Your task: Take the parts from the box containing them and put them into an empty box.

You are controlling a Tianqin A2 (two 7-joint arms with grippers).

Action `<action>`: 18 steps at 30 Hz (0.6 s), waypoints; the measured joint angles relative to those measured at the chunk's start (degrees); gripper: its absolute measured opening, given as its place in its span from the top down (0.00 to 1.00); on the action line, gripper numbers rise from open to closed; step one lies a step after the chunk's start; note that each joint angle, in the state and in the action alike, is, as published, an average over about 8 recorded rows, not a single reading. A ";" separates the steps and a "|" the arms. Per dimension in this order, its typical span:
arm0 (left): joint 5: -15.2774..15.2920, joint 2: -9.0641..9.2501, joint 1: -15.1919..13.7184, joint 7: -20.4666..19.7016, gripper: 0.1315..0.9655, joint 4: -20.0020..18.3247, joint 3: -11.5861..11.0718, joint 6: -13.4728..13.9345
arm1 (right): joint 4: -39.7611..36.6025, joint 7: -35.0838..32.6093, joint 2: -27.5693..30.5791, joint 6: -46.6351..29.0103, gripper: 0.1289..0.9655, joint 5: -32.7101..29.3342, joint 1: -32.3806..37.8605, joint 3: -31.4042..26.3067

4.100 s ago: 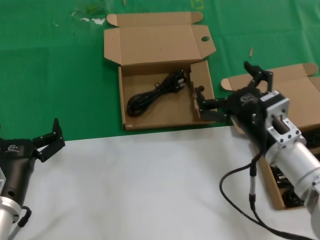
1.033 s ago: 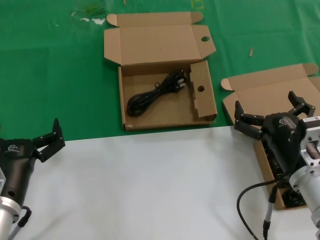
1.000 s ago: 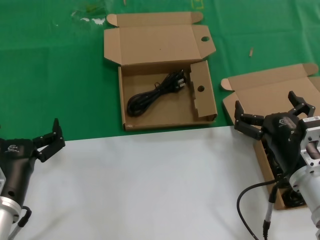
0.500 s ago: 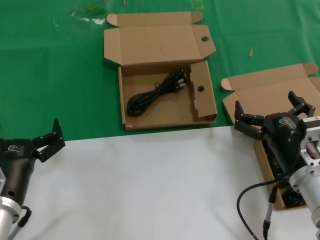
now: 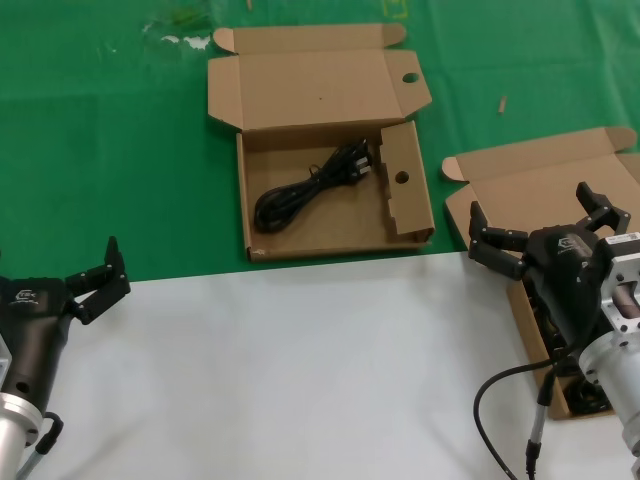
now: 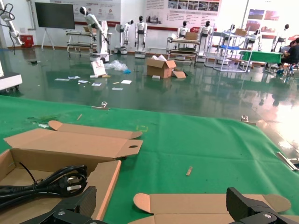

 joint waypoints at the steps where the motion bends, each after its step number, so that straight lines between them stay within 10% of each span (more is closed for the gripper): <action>1: 0.00 0.00 0.00 0.00 0.00 0.00 0.00 0.00 | 0.00 0.00 0.00 0.00 0.00 0.00 0.00 0.00; 18: 0.00 0.00 0.00 0.00 0.00 0.00 0.00 0.00 | 0.00 0.00 0.00 0.00 0.00 0.00 0.00 0.00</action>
